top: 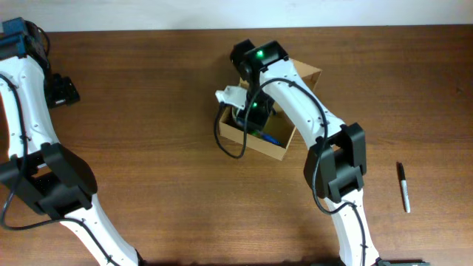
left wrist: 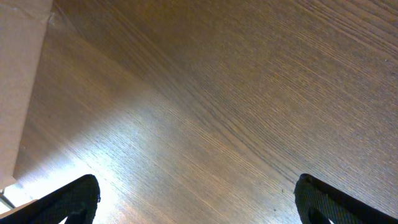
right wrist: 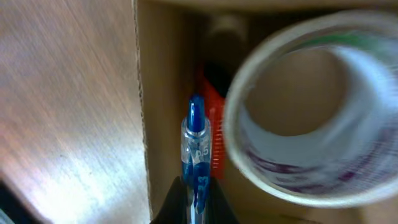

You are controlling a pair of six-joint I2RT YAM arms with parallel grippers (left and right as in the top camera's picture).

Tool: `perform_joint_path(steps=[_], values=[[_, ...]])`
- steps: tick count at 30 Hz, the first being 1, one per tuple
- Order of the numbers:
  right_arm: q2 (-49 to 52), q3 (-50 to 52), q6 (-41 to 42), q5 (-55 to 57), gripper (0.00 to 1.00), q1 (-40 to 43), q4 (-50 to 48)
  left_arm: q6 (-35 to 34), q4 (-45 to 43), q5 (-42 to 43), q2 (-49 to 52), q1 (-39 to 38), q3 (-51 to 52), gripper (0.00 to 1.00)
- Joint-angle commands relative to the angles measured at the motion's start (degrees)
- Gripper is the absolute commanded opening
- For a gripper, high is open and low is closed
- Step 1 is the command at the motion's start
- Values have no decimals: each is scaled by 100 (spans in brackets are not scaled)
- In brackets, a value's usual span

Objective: Pack container
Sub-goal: 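Carry the blue pen with the right gripper and lower it into the box, then release the pen and move the right gripper to the black marker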

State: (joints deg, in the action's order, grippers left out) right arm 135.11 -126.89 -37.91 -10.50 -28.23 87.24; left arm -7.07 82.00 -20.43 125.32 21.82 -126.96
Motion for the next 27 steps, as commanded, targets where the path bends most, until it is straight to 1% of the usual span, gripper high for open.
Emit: perform_joint_path(steps=[1,8,11,13,15,18,21,24,27], values=[[74,319,-20,-157,4,-107,-79,52,0,-37,35,24,28,100],[76,433,-22,-155,4,-111,-179,52,0,-37,35,24,28,100],[76,433,-22,-155,22,-111,-208,52,0,-37,35,24,28,100],[74,433,-20,-153,27,-111,-223,52,0,-37,35,24,28,100],[74,431,-20,-153,29,-111,-243,52,0,-37,35,24,28,100],[57,376,-17,-138,30,-94,-243,52,0,-35,35,24,28,100],[44,79,87,-114,30,-96,-164,52,0,-37,35,24,28,100],[-37,-518,166,-109,30,-94,42,52,0,-35,35,24,28,100],[-205,-1182,372,33,36,-96,234,52,0,-35,35,24,28,100]])
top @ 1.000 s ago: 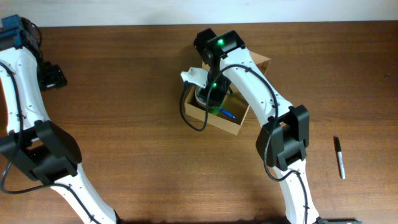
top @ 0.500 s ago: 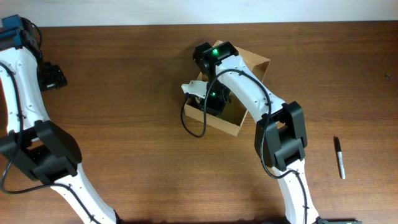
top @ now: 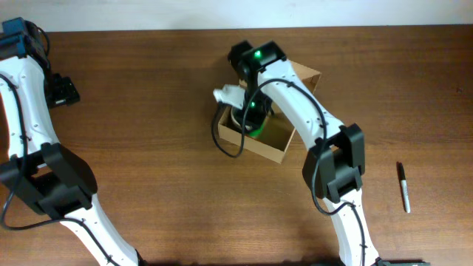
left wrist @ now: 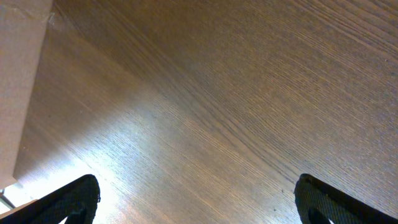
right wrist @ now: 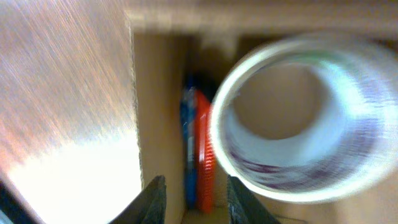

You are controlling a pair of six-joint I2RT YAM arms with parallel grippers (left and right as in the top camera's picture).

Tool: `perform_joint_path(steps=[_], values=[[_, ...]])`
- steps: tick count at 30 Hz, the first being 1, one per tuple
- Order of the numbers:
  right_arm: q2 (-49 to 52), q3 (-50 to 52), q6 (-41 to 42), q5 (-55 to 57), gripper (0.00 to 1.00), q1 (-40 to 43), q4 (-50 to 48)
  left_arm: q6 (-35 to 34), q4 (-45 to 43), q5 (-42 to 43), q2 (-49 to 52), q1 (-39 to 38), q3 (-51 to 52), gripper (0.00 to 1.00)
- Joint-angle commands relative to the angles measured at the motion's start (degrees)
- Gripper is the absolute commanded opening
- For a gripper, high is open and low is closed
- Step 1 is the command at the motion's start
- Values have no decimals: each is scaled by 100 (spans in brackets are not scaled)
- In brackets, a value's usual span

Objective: Pack container
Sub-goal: 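Release the pen and move the right gripper to the black marker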

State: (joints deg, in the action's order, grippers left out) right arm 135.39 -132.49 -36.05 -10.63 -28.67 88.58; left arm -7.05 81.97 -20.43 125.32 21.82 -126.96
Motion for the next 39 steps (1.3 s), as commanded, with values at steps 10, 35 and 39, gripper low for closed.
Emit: perform_joint_path(steps=[10,35,39], values=[[-1941,-699,1259,1934,42,498,387,50,2,-37,35,24,28,100],[-5407,6231,929,1128,84,5845,-2763,50,0,-35,35,24,28,100],[-4990,6328,927,1130,79,5845,-2933,50,2,-37,35,24,28,100]])
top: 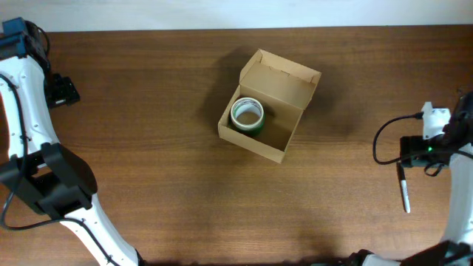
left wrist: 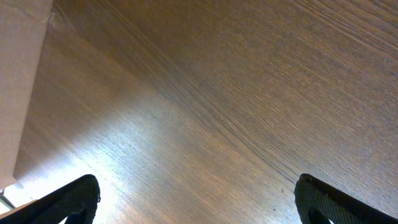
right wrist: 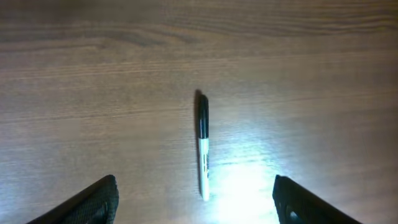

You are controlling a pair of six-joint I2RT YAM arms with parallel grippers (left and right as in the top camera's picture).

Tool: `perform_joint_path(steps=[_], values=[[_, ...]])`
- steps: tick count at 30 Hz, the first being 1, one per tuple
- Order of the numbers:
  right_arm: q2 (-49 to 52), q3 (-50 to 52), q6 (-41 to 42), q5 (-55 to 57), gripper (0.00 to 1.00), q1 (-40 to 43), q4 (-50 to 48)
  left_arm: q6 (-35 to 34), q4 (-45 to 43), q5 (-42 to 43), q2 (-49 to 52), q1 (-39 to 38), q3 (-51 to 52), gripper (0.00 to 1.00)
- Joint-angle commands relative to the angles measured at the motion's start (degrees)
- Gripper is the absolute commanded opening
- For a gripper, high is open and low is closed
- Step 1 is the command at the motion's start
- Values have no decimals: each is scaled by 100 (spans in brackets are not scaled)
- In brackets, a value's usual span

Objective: Pack container
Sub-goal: 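Release the pen and move the right gripper to the black marker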

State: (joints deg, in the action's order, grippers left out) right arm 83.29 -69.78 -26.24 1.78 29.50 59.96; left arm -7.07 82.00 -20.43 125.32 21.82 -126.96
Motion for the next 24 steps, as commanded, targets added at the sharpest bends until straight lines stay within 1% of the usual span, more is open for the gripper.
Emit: perform_joint_path(steps=[1,3,13,17,22,24], values=[[369,57,-61,-85,75,28,-109,52,0,-37,35,24,28,100],[632,57,-94,83,69,26,-199,52,0,-35,35,24,28,100],[1696,57,-96,533,68,28,-293,52,0,-35,35,24,28,100],[1867,61,-96,662,68,133,-422,52,0,-35,35,24,28,100],[1921,70,-94,629,68,470,-444,52,0,-37,35,24,28,100],[1921,81,-94,535,64,573,-404,52,0,-37,35,24,28,100]])
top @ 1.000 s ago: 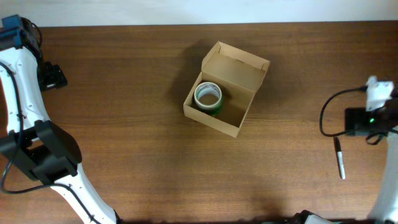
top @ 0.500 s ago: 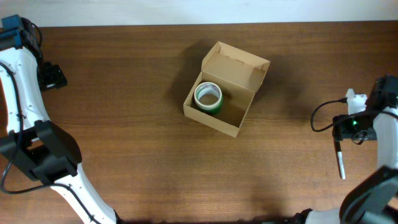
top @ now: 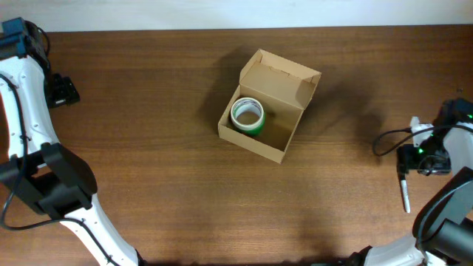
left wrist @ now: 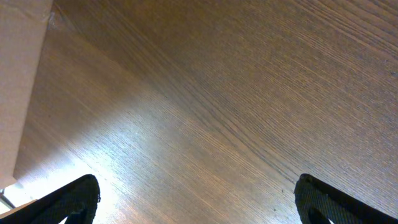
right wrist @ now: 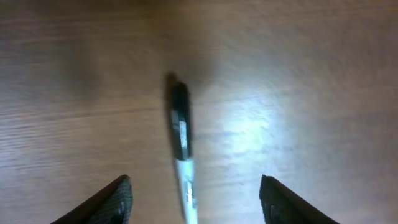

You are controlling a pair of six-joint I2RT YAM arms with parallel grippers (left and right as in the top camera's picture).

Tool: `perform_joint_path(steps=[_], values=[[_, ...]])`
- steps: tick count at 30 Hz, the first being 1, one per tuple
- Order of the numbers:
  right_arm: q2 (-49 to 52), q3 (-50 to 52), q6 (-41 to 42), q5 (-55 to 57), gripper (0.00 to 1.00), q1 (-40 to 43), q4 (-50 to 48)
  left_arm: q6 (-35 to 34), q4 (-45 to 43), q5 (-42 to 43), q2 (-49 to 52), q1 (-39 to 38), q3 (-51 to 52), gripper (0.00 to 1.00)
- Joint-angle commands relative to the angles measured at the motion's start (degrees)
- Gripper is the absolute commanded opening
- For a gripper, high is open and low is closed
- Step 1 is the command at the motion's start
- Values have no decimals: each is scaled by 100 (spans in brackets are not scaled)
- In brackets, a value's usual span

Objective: Pack container
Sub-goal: 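Release the pen and move the right gripper to the black marker, then grasp the black marker with the right gripper and lift it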

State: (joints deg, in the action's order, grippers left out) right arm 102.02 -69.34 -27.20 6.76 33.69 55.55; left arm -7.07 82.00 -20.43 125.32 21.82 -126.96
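An open cardboard box stands in the middle of the table with a roll of green tape inside. A black and white marker lies on the wood at the far right, seen close in the right wrist view. My right gripper hangs open just above the marker, a finger on each side of it, not touching. My left gripper is open over bare wood at the far left edge of the table.
The left arm runs along the table's left side. A cable loops beside the right wrist. A pale cardboard-coloured edge shows at the left of the left wrist view.
My right gripper has come lower over the marker, which now fills more of the wrist view between the open fingers. The left arm has not moved.
My right gripper was in the box, shut on a blue pen beside the tape roll. Then it was open with the pen lying along the box wall. Then it stood open over the marker at the far right, and now sits closer above it.
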Motion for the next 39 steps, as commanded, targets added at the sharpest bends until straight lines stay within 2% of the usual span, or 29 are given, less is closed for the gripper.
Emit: perform_joint_path(steps=[1,13,24,27,28,29,31,32,39], values=[[48,57,2,-44,64,203,70,52,0,-35,35,24,28,100],[52,632,0,-111,64,238,-63,52,0,-35,35,24,28,100],[131,1062,4,-26,56,238,-717,52,0,-37,35,24,28,100],[271,1086,31,-28,50,238,-717,52,0,-35,35,24,28,100],[323,1086,52,-28,45,238,-721,52,0,-37,35,24,28,100],[363,1086,70,-31,36,236,-719,52,0,-35,35,24,28,100],[413,1086,81,-31,11,232,-721,52,0,-35,35,24,28,100],[424,1086,114,-28,4,232,-723,52,-2,-35,35,24,28,100],[422,1036,267,-385,4,232,-807,52,0,-37,35,24,28,100]])
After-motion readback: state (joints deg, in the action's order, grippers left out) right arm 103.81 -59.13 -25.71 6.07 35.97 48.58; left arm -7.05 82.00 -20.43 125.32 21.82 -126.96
